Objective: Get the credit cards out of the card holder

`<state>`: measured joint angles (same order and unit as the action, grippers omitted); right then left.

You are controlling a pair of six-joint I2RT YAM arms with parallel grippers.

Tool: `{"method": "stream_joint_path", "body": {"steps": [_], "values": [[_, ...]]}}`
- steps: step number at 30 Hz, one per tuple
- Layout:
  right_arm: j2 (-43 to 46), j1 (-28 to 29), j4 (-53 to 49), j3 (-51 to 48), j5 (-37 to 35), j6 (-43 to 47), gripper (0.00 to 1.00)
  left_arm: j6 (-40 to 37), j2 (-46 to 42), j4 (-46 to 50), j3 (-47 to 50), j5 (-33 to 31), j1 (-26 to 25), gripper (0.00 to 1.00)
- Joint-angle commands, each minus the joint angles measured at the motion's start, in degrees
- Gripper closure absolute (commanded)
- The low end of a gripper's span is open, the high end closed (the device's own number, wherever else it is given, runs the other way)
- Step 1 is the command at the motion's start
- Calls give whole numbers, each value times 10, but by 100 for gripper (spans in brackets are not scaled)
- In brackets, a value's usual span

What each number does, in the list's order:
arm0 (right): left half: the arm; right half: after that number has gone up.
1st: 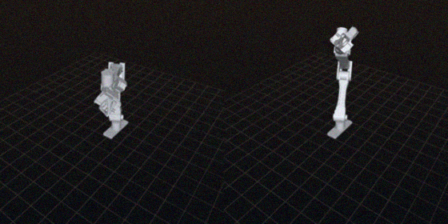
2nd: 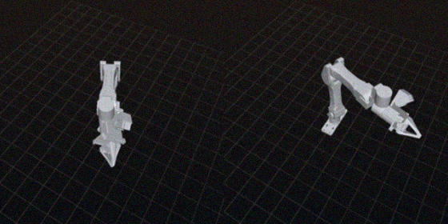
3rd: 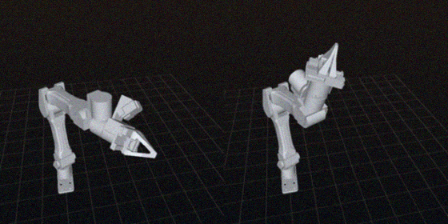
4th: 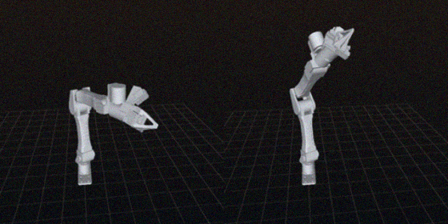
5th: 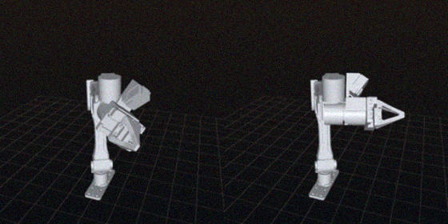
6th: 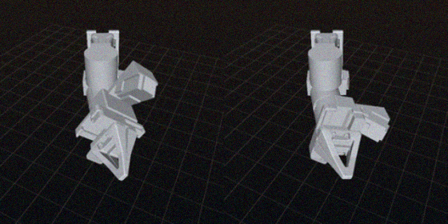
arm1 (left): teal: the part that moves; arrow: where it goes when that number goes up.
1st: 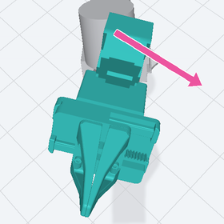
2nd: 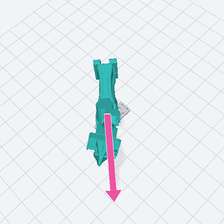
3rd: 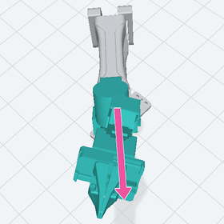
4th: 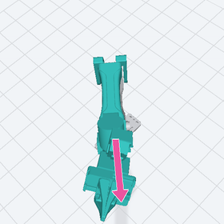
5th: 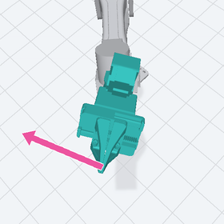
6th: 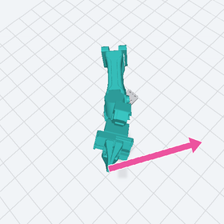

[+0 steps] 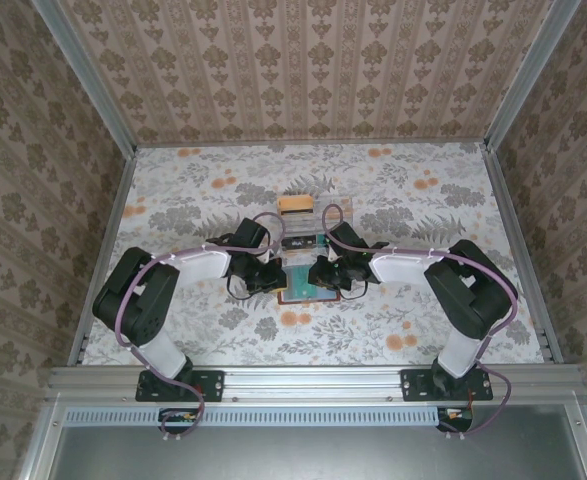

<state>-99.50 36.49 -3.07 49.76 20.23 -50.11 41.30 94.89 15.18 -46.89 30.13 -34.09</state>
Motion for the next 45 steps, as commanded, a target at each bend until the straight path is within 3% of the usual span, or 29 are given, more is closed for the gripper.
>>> {"method": "stream_joint_path", "body": {"steps": [1, 23, 34, 42, 45], "values": [[-4, -6, 6, -13, 4, -6, 89, -14, 14, 36, -2, -23, -2, 100], [105, -85, -71, -83, -3, 72, 98, -28, 4, 54, -8, -20, 2, 100], [175, -91, -187, 7, -3, 165, 100, -35, -44, 76, -40, -4, 20, 100], [185, -84, -317, 135, -66, 357, 100, -38, -119, 83, -52, 25, 72, 69], [173, -67, -347, 178, -109, 462, 100, -40, -151, 83, -55, 37, 100, 67]]}}
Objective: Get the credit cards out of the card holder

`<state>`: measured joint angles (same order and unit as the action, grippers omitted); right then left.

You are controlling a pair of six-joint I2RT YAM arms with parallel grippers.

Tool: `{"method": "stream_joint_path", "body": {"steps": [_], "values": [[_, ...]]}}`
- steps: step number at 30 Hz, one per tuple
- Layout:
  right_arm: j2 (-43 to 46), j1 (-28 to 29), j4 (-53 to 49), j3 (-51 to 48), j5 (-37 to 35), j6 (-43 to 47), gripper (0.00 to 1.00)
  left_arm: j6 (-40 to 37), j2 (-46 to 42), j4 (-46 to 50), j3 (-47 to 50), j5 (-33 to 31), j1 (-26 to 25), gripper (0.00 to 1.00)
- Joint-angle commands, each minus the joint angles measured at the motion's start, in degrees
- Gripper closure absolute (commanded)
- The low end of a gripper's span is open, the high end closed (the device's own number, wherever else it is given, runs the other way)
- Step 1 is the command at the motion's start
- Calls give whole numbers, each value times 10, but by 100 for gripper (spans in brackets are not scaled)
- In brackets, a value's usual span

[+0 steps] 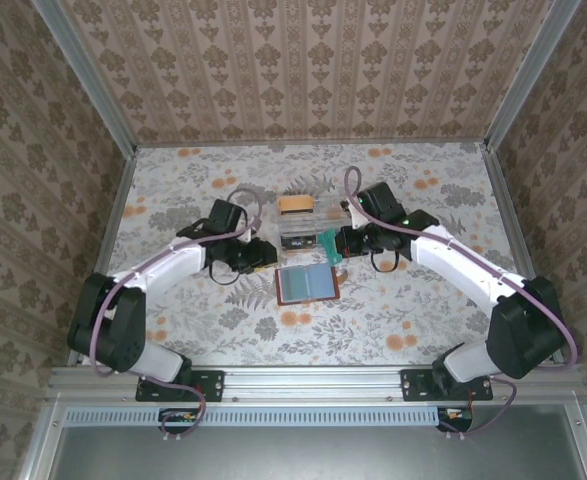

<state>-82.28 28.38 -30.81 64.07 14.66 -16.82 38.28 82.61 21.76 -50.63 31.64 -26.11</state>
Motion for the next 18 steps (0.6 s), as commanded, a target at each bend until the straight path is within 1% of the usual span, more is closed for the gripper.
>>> {"method": "stream_joint_path", "body": {"steps": [1, 3, 5, 8, 9, 10, 12, 14, 16, 18], "values": [[-4, 21, -74, 45, -75, 172, 100, -10, -38, 18, -18, 25, 27, 66], [-15, 33, -78, 57, -109, 251, 100, -12, -57, 18, -18, 28, 39, 61], [-27, 47, -90, 71, -139, 340, 100, -15, -76, 20, -17, 31, 50, 52], [-45, 65, -88, 86, -202, 434, 100, -21, -99, 24, -11, 38, 65, 40], [-51, 70, -87, 92, -216, 459, 100, -22, -106, 25, -8, 40, 69, 32], [-57, 74, -83, 96, -231, 487, 100, -24, -113, 26, -4, 41, 73, 27], [-67, 78, -68, 97, -249, 533, 100, -24, -125, 28, 3, 44, 83, 20], [-79, 80, -54, 94, -266, 576, 100, -26, -132, 33, 9, 48, 91, 18], [-105, 82, -53, 103, -290, 617, 100, -28, -140, 39, 12, 48, 98, 12], [-120, 81, -47, 104, -302, 649, 100, -32, -148, 46, 14, 48, 102, 12]]}}
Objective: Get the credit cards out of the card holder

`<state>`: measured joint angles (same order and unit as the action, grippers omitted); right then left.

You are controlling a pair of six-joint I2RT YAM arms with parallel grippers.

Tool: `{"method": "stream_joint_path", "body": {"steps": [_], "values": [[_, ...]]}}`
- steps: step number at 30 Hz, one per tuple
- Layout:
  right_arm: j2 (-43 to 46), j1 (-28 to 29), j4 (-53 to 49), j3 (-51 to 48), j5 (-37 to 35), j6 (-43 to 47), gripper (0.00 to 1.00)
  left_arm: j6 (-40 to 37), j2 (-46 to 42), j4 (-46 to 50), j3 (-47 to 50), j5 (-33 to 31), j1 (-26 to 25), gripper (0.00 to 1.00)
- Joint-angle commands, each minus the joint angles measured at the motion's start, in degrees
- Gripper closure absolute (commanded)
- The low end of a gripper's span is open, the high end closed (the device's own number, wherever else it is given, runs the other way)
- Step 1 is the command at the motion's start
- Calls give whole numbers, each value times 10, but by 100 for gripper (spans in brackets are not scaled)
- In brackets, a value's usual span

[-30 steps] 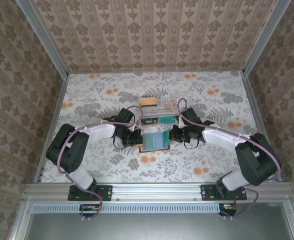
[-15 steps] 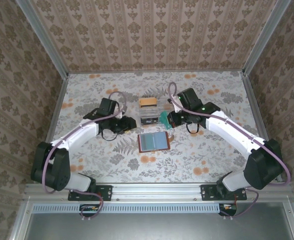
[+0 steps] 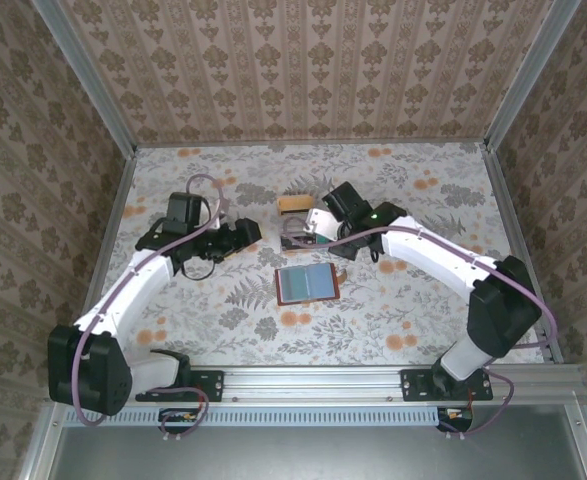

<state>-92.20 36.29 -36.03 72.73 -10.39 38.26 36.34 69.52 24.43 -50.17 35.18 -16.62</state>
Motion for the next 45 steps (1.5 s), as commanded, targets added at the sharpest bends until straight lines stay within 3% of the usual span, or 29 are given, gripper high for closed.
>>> {"method": "stream_joint_path", "body": {"steps": [1, 5, 11, 24, 37, 45], "values": [[-25, 3, 18, 13, -56, 109, 100, -14, -20, 24, 9, 10, 9, 12], [-44, 4, 49, -1, -77, 160, 100, -13, -30, 27, 14, 8, 18, 11], [-62, 4, 82, -7, -50, 183, 100, -11, -31, 28, 17, 8, 25, 11], [-79, -8, 89, -11, -23, 161, 100, -11, -32, 33, 17, 8, 36, 11], [-6, -4, 73, -30, -24, 145, 100, 0, -34, 19, 29, 11, 37, 11], [-32, 0, 83, -49, -14, 141, 100, -1, -34, 20, 30, 13, 37, 11]]}}
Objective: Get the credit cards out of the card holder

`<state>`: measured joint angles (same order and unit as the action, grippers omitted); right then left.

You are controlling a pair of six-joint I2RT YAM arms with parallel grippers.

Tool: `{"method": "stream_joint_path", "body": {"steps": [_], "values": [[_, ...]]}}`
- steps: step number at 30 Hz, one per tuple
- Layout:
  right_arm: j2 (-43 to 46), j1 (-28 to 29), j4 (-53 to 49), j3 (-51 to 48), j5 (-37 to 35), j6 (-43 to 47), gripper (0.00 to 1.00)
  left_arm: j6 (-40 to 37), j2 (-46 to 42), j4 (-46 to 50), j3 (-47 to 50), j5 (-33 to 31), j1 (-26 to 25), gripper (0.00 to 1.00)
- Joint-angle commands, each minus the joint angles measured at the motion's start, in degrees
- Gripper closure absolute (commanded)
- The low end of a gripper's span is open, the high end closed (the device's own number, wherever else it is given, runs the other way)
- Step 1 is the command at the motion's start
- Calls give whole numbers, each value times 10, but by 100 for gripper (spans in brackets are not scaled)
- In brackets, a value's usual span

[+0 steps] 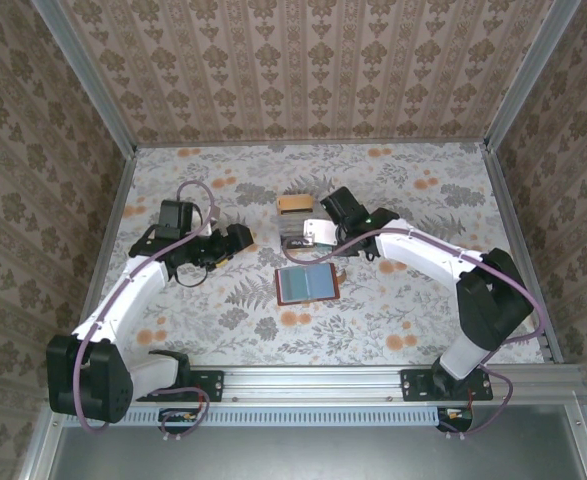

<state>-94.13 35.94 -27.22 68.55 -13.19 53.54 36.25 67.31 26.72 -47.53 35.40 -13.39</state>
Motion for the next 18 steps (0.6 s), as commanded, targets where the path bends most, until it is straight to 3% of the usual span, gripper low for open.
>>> {"method": "stream_joint_path", "body": {"steps": [1, 18], "values": [[-20, 4, -2, -6, 14, -12, 100, -1, -12, -2, 3, 11, 5, 11], [-75, -6, 35, 11, -13, 3, 100, -4, -8, 3, 2, 9, 10, 11]]}}
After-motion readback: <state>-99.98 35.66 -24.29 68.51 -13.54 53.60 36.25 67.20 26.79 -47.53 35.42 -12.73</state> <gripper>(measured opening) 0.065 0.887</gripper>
